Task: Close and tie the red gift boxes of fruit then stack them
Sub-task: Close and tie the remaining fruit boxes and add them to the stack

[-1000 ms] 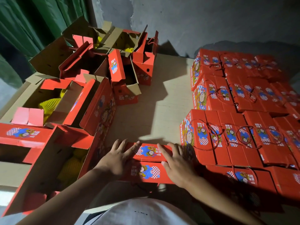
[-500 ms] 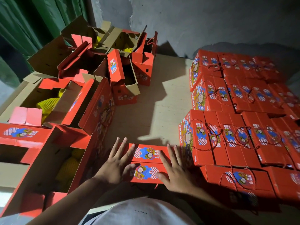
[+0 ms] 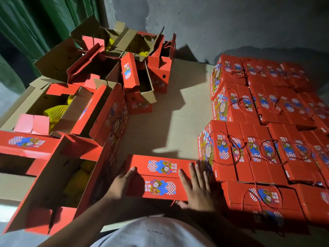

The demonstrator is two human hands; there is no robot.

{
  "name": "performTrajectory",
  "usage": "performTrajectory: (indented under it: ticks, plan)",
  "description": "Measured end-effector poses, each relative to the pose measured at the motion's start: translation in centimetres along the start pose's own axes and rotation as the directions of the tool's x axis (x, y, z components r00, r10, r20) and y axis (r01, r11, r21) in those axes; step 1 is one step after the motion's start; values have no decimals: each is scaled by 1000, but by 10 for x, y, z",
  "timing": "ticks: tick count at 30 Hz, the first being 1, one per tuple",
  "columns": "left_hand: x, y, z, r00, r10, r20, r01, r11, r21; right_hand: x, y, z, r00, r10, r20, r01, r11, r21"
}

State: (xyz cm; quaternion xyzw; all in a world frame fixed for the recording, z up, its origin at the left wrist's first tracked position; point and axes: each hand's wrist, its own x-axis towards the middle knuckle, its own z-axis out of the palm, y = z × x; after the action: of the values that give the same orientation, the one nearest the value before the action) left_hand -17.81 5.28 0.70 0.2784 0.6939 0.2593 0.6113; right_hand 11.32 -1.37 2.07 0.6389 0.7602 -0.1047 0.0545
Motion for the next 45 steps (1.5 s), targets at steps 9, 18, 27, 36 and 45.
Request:
performTrajectory:
  ticks: [9, 18, 27, 36, 45]
  plan:
    - [-20, 3, -10, 996, -76, 56, 83, 985, -149, 35, -46, -13, 981, -90, -174, 122, 975, 186]
    - [-41, -12, -21, 973, -149, 178, 159, 986, -43, 138, -24, -71, 920, 137, 367, -332, 769, 546]
    - [-33, 7, -16, 983, -163, 89, 174, 977, -128, 140, -54, -133, 867, -181, 465, -224, 691, 687]
    - [-6, 75, 3, 996, 44, 84, -25, 978, -208, 191, -42, -226, 967, -27, 253, -196, 553, 810]
    - [47, 154, 56, 950, 188, 251, -147, 974, -172, 268, 18, -268, 960, 250, 125, -226, 431, 874]
